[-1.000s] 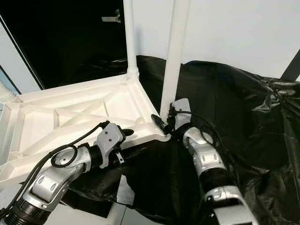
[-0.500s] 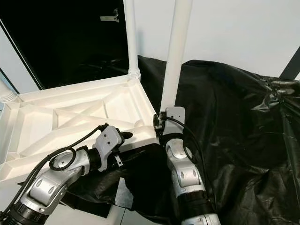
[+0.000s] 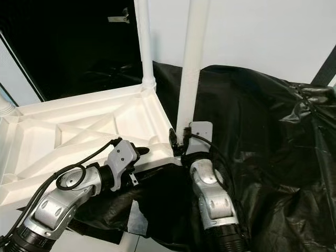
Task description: Building children table
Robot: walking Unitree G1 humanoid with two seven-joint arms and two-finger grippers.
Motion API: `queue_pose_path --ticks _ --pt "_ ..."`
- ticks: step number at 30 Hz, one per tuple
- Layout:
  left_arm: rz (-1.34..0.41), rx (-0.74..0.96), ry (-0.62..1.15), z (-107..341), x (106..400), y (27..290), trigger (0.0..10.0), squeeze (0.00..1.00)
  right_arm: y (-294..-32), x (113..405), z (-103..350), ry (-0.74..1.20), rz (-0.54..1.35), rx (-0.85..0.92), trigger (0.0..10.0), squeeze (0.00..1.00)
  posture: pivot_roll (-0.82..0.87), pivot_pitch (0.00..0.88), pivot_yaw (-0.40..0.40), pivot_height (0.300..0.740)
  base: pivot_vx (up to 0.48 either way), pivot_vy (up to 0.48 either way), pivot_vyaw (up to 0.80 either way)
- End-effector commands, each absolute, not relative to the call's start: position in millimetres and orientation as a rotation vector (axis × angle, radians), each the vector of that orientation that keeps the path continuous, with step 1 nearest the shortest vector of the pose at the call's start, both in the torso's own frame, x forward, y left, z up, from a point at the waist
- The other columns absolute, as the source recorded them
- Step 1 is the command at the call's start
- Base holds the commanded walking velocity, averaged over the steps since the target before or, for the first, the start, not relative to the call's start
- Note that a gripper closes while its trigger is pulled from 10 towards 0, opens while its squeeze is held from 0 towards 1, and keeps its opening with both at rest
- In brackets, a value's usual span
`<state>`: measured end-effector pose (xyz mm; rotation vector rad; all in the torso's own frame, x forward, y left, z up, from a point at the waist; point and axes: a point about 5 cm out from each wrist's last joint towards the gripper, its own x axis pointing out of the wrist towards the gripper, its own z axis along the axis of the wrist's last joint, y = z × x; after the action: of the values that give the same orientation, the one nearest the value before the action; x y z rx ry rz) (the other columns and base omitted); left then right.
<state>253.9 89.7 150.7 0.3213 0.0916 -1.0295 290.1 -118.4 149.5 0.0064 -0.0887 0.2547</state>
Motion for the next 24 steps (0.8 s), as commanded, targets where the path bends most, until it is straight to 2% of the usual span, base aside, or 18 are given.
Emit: queue_pose_path --ticks 1,2,3,5,6,9,10,16,23,24 --pt "-1.075 0.342 0.089 151 253 90 10.0 0.0 -125 287 149 -0.095 0.284 0.027 10.0 1.0 0.0 0.0 0.001 0.74 0.0 0.0 0.0" --pt "-1.075 0.345 0.086 152 253 90 10.0 0.0 -130 287 149 -0.098 0.314 0.022 10.0 1.0 0.0 0.0 0.0 0.74 0.0 0.0 0.0" --pt "-1.074 0.348 0.082 152 254 91 10.0 0.0 -137 287 148 -0.09 0.351 0.026 10.0 0.5 0.0 0.0 0.002 0.74 0.0 0.0 0.0" --pt "-1.073 0.35 0.08 153 254 92 10.0 0.0 -141 287 147 -0.085 0.376 0.029 10.0 0.5 0.0 0.0 0.002 0.74 0.0 0.0 0.0" --pt "-1.071 0.351 0.079 153 254 93 10.0 0.0 -144 287 147 -0.083 0.393 0.016 10.0 0.0 0.0 0.0 0.004 0.74 0.0 0.0 0.0" --pt "-1.07 0.354 0.079 153 255 94 10.0 0.0 -151 292 145 -0.065 0.481 0.002 10.0 0.0 0.0 0.0 0.009 0.74 0.0 0.0 0.0" --pt "-1.07 0.356 0.077 153 256 94 10.0 0.0 -151 296 144 -0.044 0.578 -0.019 10.0 0.0 0.0 0.0 0.011 0.74 0.0 0.0 0.0" --pt "-1.07 0.363 0.071 153 258 95 10.0 0.0 -153 304 143 -0.017 0.69 -0.065 10.0 0.0 0.01 0.0 0.007 0.74 0.0 0.0 0.0" --pt "-1.07 0.372 0.07 152 261 93 10.0 0.0 -140 324 142 0.015 0.853 -0.117 10.0 0.0 0.03 0.0 0.001 0.74 0.0 0.0 0.0" --pt "-1.068 0.37 0.072 151 261 93 10.0 0.0 -137 326 142 0.021 0.873 -0.13 9.2 0.0 0.03 0.0 -0.001 0.74 0.0 0.0 0.0"
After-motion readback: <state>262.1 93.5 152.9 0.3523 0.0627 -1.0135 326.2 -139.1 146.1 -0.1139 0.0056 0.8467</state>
